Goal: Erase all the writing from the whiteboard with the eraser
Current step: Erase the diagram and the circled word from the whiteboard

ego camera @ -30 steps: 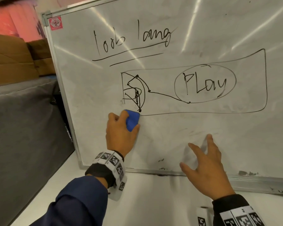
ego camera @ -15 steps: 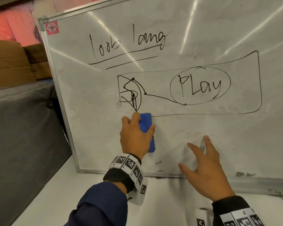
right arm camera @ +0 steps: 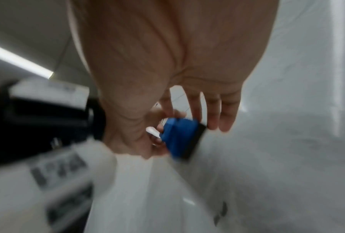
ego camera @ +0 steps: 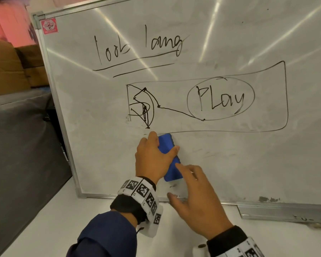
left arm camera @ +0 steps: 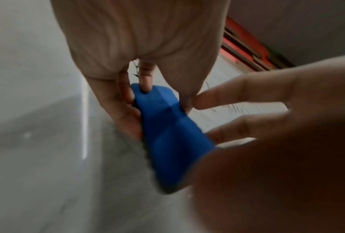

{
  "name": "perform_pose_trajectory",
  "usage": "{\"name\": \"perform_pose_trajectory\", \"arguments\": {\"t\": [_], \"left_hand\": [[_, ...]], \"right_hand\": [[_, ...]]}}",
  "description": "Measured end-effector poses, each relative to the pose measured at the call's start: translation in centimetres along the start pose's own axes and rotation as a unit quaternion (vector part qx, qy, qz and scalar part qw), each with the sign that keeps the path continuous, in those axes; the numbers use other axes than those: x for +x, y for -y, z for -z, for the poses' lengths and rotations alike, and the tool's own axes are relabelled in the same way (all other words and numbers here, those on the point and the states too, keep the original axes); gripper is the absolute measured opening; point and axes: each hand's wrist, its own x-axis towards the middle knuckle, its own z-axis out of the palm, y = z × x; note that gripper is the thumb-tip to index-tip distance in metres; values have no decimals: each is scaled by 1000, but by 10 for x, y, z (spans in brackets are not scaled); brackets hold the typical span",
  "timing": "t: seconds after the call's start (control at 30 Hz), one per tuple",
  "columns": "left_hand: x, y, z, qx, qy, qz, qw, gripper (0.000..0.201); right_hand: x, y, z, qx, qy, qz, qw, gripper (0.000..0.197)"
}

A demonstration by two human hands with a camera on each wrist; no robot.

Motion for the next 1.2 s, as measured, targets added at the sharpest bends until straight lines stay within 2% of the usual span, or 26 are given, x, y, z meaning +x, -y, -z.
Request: {"name": "perform_pose_trajectory", "arguments": {"t": [0.1, 0.17, 0.3, 0.43, 0.47, 0.57, 0.67, 0.77, 0.87, 0.93, 1.03, 1.2], "left_hand": [[-3, 10, 1, -110, 0, 80, 991, 58], [-4, 20, 3, -177, -5, 115, 977, 61], [-5, 39, 20, -227, -18, 88, 970, 38], [-3, 66, 49, -178, -82, 58, 979, 30], [-3, 72, 53, -156, -76, 48, 984, 26], [-2, 84, 56, -89, 11, 24, 996, 13], [-3, 92, 54, -38, 33, -35, 998, 4], [-8, 96, 49, 33, 49, -115, 992, 21], [-8, 89, 47, 109, 14, -182, 977, 45], [-5, 80, 46, 160, -10, -175, 971, 64], [-1, 73, 41, 198, 4, -140, 970, 87], [-1, 75, 31, 205, 6, -125, 971, 96]], "right_hand": [[17, 10, -14, -59, -17, 28, 998, 87], [32, 14, -19, -99, -45, 51, 993, 85], [60, 16, -14, -165, -104, 130, 972, 68], [88, 9, -1, -283, -107, 233, 924, 63], [94, 8, 2, -305, -103, 242, 915, 63], [102, 6, 10, -347, -106, 253, 897, 60], [95, -3, 24, -364, -119, 250, 889, 59], [84, -20, 44, -371, -125, 242, 888, 58], [81, -28, 56, -379, -128, 241, 884, 55], [85, -24, 52, -373, -128, 249, 884, 52], [89, -15, 39, -371, -111, 258, 885, 51], [77, -36, 55, -362, -120, 225, 897, 53]]}}
